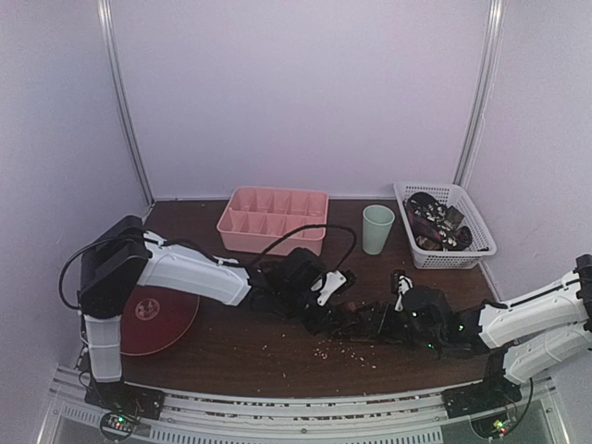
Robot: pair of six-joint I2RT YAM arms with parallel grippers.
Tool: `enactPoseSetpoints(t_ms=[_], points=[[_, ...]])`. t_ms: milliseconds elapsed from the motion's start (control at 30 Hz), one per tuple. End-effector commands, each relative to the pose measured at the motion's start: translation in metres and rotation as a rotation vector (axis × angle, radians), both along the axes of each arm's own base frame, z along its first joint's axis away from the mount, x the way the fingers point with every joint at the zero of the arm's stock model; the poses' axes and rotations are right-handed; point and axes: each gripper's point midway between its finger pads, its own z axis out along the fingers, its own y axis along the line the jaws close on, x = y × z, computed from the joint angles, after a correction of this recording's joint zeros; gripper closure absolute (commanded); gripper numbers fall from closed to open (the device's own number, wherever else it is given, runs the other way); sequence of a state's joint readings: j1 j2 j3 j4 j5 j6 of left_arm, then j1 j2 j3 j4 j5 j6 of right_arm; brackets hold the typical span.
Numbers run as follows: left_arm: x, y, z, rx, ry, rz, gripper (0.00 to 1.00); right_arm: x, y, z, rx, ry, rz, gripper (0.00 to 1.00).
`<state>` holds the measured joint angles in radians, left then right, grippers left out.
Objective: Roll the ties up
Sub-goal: Roll the tie at the center of the board.
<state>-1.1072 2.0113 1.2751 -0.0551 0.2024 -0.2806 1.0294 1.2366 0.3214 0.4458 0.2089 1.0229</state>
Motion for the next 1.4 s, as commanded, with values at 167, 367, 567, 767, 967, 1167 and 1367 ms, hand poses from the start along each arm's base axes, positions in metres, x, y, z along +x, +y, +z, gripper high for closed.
enactPoseSetpoints(t_ms=[167, 367, 567, 767, 967, 1167, 1367], points=[[0.005, -0.007, 0.0, -0.012, -0.006, 0.013, 0.79, 0.011, 0.027, 0.005, -0.006, 0.016, 0.05, 0.5], [0.008, -0.003, 0.006, -0.016, -0.019, 0.046, 0.79, 0.007, 0.018, -0.015, -0.029, 0.05, 0.035, 0.59], [0.014, 0.01, 0.026, -0.079, -0.017, 0.124, 0.75, 0.002, 0.01, -0.027, 0.026, 0.079, 0.041, 0.64], [0.024, 0.032, 0.023, -0.081, -0.018, 0.202, 0.76, -0.005, 0.016, -0.033, 0.091, 0.112, 0.075, 0.66], [0.025, 0.045, 0.015, -0.096, 0.008, 0.224, 0.76, -0.009, 0.033, -0.035, 0.154, 0.146, 0.123, 0.67], [0.026, 0.055, 0.006, -0.113, 0.032, 0.234, 0.75, -0.009, 0.043, -0.037, 0.191, 0.171, 0.14, 0.68], [0.032, 0.062, -0.001, -0.123, 0.037, 0.242, 0.77, -0.006, 0.036, -0.045, 0.163, 0.174, 0.105, 0.68]])
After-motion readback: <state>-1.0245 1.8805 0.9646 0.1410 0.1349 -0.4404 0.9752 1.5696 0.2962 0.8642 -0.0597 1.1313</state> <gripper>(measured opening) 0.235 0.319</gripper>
